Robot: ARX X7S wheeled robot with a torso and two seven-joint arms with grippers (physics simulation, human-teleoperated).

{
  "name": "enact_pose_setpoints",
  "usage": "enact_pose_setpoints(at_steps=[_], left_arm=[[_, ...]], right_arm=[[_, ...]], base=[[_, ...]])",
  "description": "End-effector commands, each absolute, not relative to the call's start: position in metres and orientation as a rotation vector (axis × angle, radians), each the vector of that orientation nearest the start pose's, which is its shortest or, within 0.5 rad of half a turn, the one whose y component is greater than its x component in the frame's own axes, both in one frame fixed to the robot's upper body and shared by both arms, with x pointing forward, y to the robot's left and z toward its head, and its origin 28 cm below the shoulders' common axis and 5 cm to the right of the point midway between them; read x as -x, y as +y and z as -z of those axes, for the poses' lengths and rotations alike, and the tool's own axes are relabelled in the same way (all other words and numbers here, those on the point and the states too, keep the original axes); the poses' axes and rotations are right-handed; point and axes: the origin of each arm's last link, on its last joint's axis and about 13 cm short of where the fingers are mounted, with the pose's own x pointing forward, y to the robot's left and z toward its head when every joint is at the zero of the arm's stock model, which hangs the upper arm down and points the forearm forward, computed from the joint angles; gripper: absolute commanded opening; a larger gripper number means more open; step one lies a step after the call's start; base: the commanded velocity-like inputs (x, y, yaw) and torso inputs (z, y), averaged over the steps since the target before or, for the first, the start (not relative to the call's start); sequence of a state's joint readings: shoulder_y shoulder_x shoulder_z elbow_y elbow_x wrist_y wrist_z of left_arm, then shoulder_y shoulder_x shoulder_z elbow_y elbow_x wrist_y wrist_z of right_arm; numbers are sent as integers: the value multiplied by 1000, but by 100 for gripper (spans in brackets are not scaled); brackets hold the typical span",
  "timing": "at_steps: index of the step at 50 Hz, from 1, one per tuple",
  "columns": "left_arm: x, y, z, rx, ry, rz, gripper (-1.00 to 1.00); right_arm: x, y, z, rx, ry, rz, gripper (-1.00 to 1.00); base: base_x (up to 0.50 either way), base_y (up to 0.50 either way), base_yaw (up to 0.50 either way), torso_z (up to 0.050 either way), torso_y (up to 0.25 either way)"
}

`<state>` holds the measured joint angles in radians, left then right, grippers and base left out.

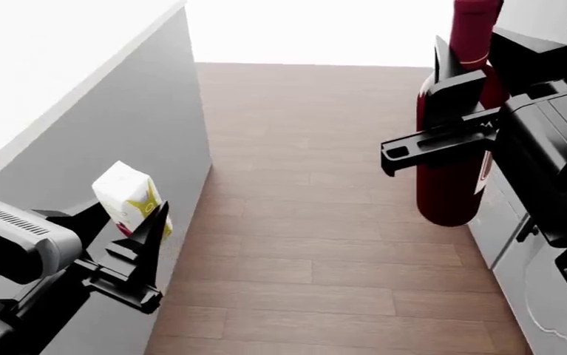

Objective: Move the drinks to the dining counter.

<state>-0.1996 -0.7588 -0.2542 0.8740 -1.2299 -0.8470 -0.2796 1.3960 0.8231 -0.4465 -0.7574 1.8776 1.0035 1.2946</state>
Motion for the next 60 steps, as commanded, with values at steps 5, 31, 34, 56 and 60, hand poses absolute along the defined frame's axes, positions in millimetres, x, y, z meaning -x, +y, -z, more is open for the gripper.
enact_pose_setpoints(at_steps=[5, 31, 34, 56, 60], left_arm=[[-167, 273, -211, -7, -75, 379, -100], [-142, 286, -274, -33, -275, 331, -100], [-141, 288, -281, -41, -292, 328, -100], [-143, 285, -277, -43, -285, 342, -100], [-142, 284, -278, -47, -287, 346, -100]], right_arm=[[-167, -109, -326, 261, -267, -98, -100], [-167, -104, -338, 273, -286, -127, -100], [-166, -103, -339, 278, -286, -128, -100], [-168, -103, -339, 299, -285, -128, -100], [-167, -103, -339, 302, -293, -131, -100]], base=[[-469, -355, 0, 0, 0], [-480, -333, 0, 1, 0], [-483, -318, 0, 0, 0], [-491, -183, 0, 0, 0], [-499, -28, 0, 0, 0]])
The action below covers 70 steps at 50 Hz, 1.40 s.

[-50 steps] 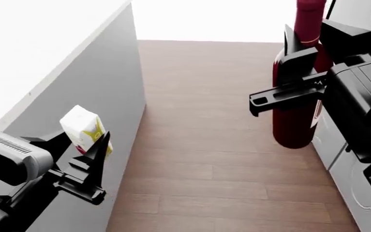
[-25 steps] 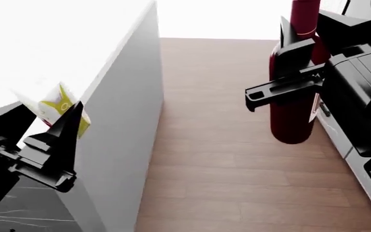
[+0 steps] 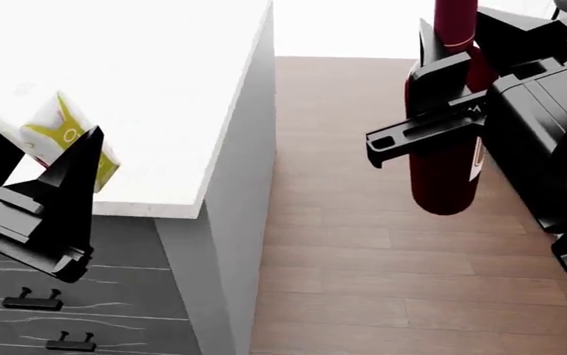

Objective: Move the drinks to the dining counter.

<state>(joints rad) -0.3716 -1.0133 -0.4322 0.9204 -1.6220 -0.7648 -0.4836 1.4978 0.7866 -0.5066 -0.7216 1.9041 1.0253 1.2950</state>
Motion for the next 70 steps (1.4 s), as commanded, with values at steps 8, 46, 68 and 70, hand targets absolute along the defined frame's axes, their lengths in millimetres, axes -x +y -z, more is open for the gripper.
enact_pose_setpoints(at_steps=[8, 46, 68, 70], left_arm=[[-143, 284, -275, -49, -279, 350, -100], [-141, 285, -271, -47, -274, 353, -100], [-142, 286, -267, -38, -265, 352, -100], [-143, 286, -267, -36, -265, 353, -100]], right_arm=[[-166, -103, -338, 304, -293, -131, -100], [-167, -102, -339, 324, -320, -112, -100], [-167, -102, -339, 301, -345, -117, -100], [-166, -102, -341, 236, -357, -139, -100]], base=[[-500, -5, 0, 0, 0], [-352, 87, 0, 1, 1], [-482, 6, 0, 0, 1], [-104, 49, 0, 0, 0]])
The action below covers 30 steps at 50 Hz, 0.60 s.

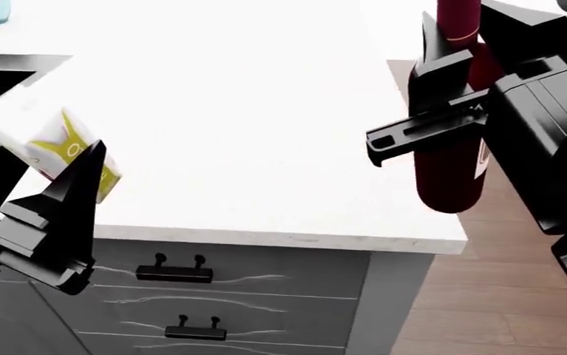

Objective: Move the drinks to the dining counter.

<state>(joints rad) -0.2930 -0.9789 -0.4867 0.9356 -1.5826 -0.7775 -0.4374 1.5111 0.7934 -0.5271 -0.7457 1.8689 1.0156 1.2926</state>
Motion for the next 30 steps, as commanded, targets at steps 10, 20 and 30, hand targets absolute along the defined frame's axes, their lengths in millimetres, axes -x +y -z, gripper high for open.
enact_pose_setpoints(at_steps=[10, 20, 30], left_arm=[[-144, 285, -268, -37, -266, 357, -100], [-144, 287, -265, -31, -262, 352, -100], [-143, 288, -263, -30, -260, 348, -100]], right_arm=[[-165, -102, -346, 242, -385, -64, -100], [-170, -101, -344, 252, -362, -48, -100], [-171, -101, -341, 263, -337, -45, -100]], base=[[-2, 27, 0, 0, 1], [-28, 499, 0, 1, 1], [-28, 499, 0, 0, 2]])
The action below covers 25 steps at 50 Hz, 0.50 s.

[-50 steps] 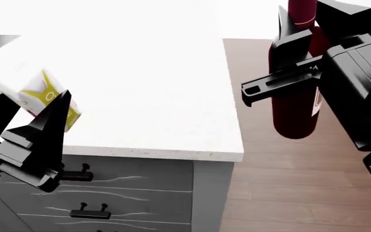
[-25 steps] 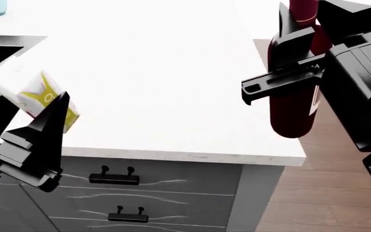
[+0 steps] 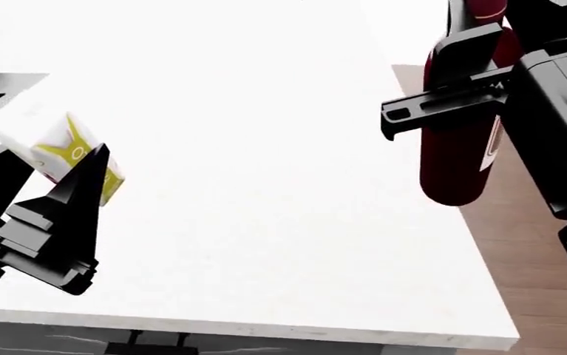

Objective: Move the drinks to the dining counter.

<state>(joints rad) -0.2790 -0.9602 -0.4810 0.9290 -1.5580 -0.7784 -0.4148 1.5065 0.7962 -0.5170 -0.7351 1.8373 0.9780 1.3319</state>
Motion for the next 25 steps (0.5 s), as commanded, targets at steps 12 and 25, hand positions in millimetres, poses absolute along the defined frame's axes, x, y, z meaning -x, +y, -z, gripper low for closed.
enact_pose_setpoints(at_steps=[12, 25], left_arm=[[-145, 287, -263, -34, -252, 348, -100], [-185, 277, -271, -34, -192, 399, -100]], right_arm=[[-172, -102, -340, 249, -335, -51, -100], [-209, -98, -354, 254, -319, -94, -100]], base=[[-9, 166, 0, 0, 3], [0, 0, 0, 1, 1]])
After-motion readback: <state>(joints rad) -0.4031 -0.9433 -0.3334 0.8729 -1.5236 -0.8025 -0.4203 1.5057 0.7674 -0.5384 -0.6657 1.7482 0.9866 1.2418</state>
